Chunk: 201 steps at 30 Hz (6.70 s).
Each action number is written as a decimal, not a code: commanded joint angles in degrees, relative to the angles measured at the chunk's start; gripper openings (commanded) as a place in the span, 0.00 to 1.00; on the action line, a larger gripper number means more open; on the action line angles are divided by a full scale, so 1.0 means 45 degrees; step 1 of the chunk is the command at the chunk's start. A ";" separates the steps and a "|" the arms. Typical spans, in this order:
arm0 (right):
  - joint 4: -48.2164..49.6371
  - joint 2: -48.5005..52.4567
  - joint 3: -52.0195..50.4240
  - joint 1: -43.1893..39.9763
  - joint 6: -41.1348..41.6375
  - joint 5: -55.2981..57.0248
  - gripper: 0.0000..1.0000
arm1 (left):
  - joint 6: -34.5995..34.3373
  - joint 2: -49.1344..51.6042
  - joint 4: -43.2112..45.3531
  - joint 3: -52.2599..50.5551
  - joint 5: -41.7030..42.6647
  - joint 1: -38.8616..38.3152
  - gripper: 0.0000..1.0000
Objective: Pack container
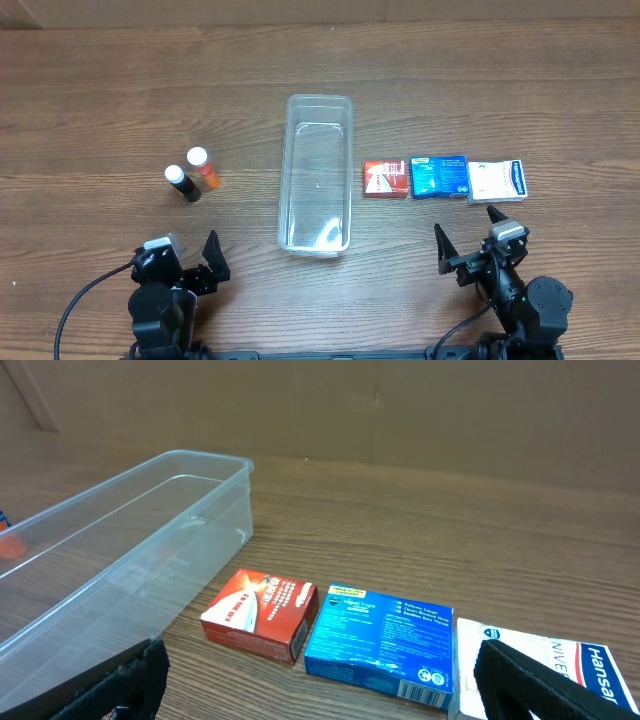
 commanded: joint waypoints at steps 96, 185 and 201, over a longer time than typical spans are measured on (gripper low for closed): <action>-0.6839 2.3129 1.4382 -0.2361 1.3041 0.2866 1.00 | -0.0180 -0.0117 -0.0005 -0.0039 0.0005 0.0000 1.00; -0.5124 2.3324 1.8248 0.9311 -0.9811 0.5260 0.61 | -0.0180 -0.0112 -0.0005 -0.0039 0.0005 0.0000 1.00; -0.5926 2.3324 1.8258 0.9811 -0.8801 0.2550 0.86 | -0.0180 -0.0112 -0.0005 -0.0039 0.0005 0.0000 1.00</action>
